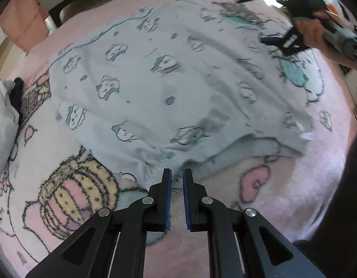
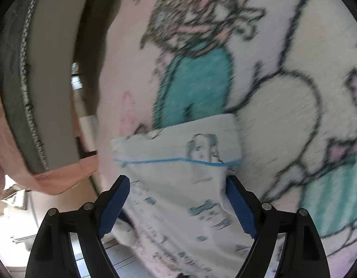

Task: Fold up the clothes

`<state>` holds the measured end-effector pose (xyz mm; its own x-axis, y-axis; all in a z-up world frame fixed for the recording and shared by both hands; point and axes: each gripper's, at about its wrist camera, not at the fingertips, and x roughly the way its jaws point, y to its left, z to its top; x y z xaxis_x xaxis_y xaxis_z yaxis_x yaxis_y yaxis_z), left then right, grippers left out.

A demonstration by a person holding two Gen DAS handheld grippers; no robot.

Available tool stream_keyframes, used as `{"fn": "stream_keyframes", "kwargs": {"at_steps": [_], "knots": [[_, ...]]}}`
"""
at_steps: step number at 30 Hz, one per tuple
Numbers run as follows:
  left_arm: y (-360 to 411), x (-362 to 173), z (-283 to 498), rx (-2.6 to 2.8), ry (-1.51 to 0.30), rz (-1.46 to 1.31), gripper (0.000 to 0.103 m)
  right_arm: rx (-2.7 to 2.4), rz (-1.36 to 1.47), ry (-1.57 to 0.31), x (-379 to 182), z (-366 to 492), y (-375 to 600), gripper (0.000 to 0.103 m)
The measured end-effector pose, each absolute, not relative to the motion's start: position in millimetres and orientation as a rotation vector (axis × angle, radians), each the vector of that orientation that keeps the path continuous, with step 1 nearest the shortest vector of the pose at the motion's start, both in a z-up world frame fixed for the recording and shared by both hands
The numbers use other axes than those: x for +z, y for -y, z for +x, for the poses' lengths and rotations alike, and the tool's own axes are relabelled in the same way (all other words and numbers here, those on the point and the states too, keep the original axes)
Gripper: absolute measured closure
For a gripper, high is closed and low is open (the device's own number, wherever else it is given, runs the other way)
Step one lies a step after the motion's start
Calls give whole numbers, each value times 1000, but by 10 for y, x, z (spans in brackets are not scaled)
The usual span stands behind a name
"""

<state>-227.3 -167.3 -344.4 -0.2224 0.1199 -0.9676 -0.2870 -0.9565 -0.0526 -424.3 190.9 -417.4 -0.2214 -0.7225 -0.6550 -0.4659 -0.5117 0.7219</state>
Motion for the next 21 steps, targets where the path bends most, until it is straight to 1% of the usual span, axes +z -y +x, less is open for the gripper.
{"fn": "stream_keyframes", "kwargs": {"at_steps": [1, 2, 4, 5, 6, 7, 10, 15, 17, 18, 21], "knots": [[1673, -3441, -2276, 2266, -205, -1770, 94, -1802, 1817, 1409, -4169, -4260, -1876, 18], [1674, -3438, -2279, 2270, -211, -1770, 91, -1802, 1832, 1380, -4170, -4276, -1831, 18], [1676, -3431, -2286, 2277, -223, -1768, 63, -1804, 1861, 1334, -4178, -4282, -1787, 18], [1677, -3428, -2289, 2281, -230, -1767, 23, -1798, 1869, 1326, -4192, -4295, -1754, 18], [1678, -3425, -2292, 2285, -236, -1767, 2, -1792, 1878, 1317, -4205, -4308, -1720, 18], [1679, -3422, -2295, 2289, -242, -1766, 0, -1788, 1879, 1319, -4211, -4314, -1705, 18], [1744, -3361, -2346, 2330, -220, -1755, 0, -1772, 1866, 1354, -4209, -4300, -1836, 18], [1555, -3422, -2244, 2384, -452, -1794, 0, -1755, 1874, 1367, -4222, -4261, -1899, 18], [1648, -3457, -2228, 2358, -525, -1801, 0, -1754, 1879, 1354, -4214, -4264, -1889, 18], [1624, -3534, -2067, 2351, -573, -1806, 0, -1752, 1881, 1348, -4211, -4271, -1871, 18], [1573, -3600, -2018, 2372, -708, -1801, 0, -1746, 1883, 1338, -4202, -4288, -1837, 18]]}}
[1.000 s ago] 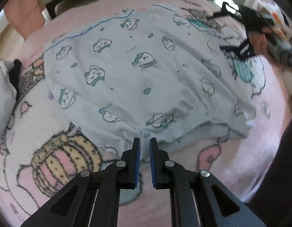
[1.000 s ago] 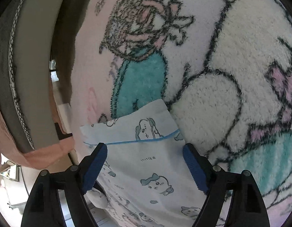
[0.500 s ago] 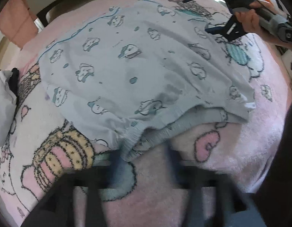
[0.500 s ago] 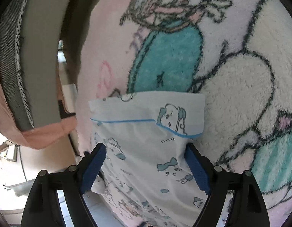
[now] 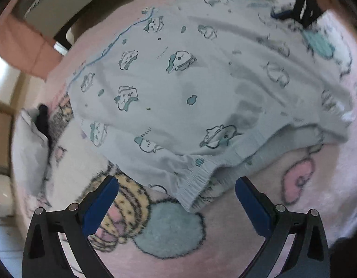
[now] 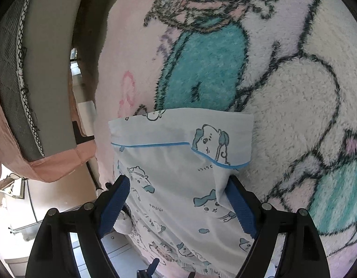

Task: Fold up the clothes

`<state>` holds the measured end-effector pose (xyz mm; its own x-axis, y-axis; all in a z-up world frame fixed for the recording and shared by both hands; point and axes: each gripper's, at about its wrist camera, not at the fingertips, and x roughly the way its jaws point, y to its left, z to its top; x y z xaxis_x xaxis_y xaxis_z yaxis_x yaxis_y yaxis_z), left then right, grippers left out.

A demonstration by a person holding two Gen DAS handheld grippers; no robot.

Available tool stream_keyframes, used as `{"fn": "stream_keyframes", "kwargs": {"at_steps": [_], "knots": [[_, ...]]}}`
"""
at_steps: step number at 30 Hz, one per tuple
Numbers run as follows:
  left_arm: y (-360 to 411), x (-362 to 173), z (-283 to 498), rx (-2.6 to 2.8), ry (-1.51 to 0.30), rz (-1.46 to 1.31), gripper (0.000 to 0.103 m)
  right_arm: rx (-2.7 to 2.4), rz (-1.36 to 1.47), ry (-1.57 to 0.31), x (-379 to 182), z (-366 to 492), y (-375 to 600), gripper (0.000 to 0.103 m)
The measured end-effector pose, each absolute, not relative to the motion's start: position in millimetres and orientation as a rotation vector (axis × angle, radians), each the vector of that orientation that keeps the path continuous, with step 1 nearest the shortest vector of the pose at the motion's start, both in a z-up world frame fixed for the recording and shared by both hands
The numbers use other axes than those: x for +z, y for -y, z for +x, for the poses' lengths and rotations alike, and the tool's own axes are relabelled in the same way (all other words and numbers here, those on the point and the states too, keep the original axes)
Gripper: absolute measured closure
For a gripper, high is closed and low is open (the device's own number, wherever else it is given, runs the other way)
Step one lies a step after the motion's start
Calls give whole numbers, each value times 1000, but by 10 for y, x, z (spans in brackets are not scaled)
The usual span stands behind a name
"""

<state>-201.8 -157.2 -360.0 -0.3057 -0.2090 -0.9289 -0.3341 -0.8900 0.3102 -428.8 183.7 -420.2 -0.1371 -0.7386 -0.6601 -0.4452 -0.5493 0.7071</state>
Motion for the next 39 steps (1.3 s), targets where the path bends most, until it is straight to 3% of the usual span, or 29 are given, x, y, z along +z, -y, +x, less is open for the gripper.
{"fn": "stream_keyframes", "kwargs": {"at_steps": [4, 11, 13, 15, 21, 26, 31, 34, 36, 39], "knots": [[1687, -3673, -2132, 2411, -726, -1789, 4, -1746, 1865, 1340, -4181, -4305, -1820, 18], [1569, -3937, -2066, 2350, -682, -1833, 35, -1745, 1807, 1338, -4117, -4379, -1755, 18], [1597, -3957, -2075, 2337, -645, -1843, 37, -1763, 1805, 1310, -4101, -4401, -1745, 18], [1626, -3977, -2084, 2324, -607, -1852, 48, -1779, 1804, 1301, -4098, -4421, -1760, 18], [1673, -3992, -2059, 2312, -503, -1856, 64, -1831, 1802, 1345, -4131, -4441, -1945, 18], [1624, -4001, -2011, 2303, -506, -1831, 72, -1924, 1841, 1277, -4043, -4454, -2013, 18], [1632, -4010, -1988, 2306, -473, -1830, 73, -2048, 1958, 1105, -4030, -4464, -2016, 18], [1626, -4013, -1969, 2311, -468, -1828, 73, -2020, 1951, 1126, -4099, -4470, -2002, 23], [1609, -4015, -1951, 2314, -478, -1821, 73, -1999, 1911, 1160, -4108, -4486, -1981, 42], [1592, -4015, -1923, 2314, -474, -1812, 81, -1971, 1876, 1184, -4135, -4514, -1935, 50]]}}
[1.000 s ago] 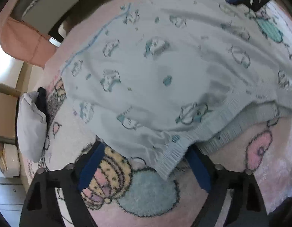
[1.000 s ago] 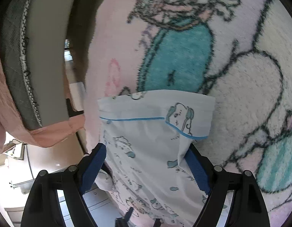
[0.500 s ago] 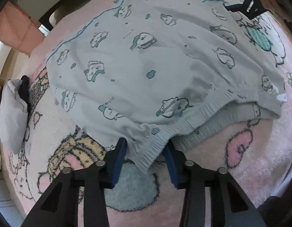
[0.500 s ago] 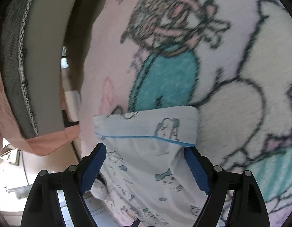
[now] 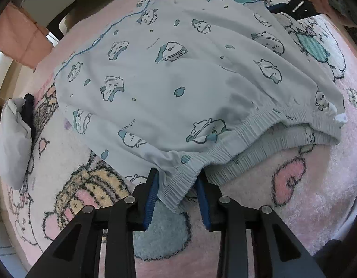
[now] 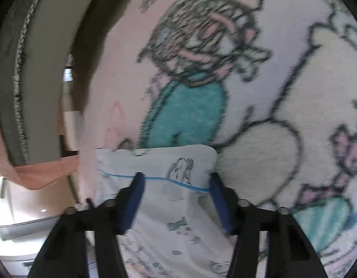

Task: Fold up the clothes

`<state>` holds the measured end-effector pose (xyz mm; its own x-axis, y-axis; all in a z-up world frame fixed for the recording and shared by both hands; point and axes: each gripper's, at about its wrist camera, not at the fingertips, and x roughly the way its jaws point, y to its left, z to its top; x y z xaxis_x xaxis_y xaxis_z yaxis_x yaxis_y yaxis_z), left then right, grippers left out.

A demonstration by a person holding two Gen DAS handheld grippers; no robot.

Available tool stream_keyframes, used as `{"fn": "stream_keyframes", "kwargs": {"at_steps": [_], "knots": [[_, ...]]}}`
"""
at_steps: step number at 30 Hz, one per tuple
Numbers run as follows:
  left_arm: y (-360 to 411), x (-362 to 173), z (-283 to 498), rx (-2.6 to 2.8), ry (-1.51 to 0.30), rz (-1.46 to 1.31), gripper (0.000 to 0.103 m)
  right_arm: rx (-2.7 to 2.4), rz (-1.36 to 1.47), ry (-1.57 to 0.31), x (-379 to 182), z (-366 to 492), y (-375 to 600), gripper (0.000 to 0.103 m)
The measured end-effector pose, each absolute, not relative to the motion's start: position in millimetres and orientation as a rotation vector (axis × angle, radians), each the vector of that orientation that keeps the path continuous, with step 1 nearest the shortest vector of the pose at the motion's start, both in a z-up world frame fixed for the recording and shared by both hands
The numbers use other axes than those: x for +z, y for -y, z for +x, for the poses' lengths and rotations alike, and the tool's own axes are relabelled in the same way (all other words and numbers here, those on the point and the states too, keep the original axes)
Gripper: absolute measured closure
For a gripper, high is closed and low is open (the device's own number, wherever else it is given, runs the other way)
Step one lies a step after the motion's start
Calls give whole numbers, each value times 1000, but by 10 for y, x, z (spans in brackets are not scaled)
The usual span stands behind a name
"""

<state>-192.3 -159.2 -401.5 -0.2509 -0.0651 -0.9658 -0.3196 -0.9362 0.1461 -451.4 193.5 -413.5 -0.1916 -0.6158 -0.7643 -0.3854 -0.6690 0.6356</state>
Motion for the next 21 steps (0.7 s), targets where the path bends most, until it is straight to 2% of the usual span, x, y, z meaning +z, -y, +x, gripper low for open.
{"fn": "stream_keyframes", "kwargs": {"at_steps": [1, 4, 6, 9, 12, 21], "knots": [[1589, -4012, -1911, 2320, -477, -1806, 83, -1968, 1898, 1158, -4161, -4528, -1899, 51], [1599, -4011, -1885, 2341, -483, -1809, 92, -1998, 1934, 1116, -4193, -4550, -1881, 70], [1623, -4010, -1887, 2339, -453, -1823, 93, -2012, 1955, 1107, -4214, -4556, -1894, 96], [1660, -4009, -1889, 2337, -409, -1843, 94, -1997, 1982, 1146, -4256, -4543, -1959, 97], [1664, -4011, -1854, 2326, -430, -1865, 94, -2028, 1969, 1110, -4224, -4575, -1938, 98], [1679, -4016, -1695, 2278, -501, -1921, 94, -2293, 1845, 828, -3905, -4780, -1769, 98]]}}
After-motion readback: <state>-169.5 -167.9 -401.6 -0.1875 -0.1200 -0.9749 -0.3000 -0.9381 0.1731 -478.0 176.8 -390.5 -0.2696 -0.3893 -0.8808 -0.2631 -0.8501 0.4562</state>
